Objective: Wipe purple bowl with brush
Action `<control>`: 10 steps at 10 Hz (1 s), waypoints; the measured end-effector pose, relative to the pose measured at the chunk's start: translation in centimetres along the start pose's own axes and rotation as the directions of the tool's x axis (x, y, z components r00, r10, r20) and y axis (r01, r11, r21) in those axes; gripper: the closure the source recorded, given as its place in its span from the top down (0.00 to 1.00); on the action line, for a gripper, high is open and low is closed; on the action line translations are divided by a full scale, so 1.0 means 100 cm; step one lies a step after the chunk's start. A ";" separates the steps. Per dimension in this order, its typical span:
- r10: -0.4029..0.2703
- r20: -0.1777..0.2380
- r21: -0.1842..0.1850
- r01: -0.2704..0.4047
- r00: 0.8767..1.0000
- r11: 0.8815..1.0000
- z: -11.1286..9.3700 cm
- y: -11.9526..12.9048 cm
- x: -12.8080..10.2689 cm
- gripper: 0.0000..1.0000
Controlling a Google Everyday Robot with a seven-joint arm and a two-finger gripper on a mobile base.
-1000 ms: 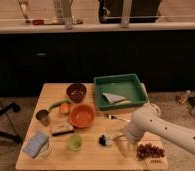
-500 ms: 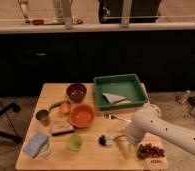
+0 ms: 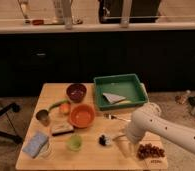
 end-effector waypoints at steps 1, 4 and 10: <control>0.002 -0.010 0.003 -0.002 1.000 1.000 -0.003 -0.002 0.001 0.80; 0.018 -0.032 0.008 -0.017 0.999 1.000 -0.004 -0.011 0.013 0.80; 0.123 -0.063 0.027 -0.121 0.990 0.992 0.026 -0.029 0.040 0.80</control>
